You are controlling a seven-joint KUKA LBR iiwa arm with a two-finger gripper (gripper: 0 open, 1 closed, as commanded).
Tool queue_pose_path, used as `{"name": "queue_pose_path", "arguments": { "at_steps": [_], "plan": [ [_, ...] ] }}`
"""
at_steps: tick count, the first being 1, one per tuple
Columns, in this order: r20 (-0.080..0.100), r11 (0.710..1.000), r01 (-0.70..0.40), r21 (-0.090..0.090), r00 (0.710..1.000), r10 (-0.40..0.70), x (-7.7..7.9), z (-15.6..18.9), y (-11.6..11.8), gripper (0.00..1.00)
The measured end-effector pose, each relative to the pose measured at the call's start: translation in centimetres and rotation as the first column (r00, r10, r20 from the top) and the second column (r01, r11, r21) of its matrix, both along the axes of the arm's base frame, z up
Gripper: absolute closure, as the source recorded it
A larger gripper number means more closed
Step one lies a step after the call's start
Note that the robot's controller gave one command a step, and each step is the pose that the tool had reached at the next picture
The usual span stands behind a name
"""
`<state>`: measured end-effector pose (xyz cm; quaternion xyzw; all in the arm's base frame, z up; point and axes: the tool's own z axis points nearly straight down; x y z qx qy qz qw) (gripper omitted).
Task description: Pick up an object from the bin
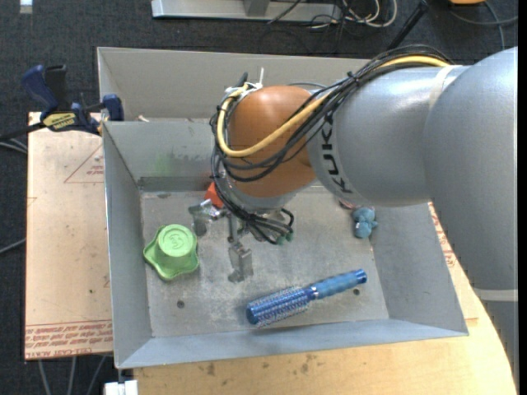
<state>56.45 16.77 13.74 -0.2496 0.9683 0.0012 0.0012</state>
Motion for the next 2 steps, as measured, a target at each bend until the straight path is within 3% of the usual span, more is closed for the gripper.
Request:
{"name": "queue_pose_path", "arguments": {
  "at_steps": [1, 2],
  "plan": [
    [-0.001, 0.991, -0.132, -0.001, 0.991, 0.132, 1.15, -6.50, 6.39, 0.00],
    [0.003, 0.992, -0.127, -0.001, 0.992, 0.127, 1.40, -6.06, 6.14, 1.00]
  ]
}}
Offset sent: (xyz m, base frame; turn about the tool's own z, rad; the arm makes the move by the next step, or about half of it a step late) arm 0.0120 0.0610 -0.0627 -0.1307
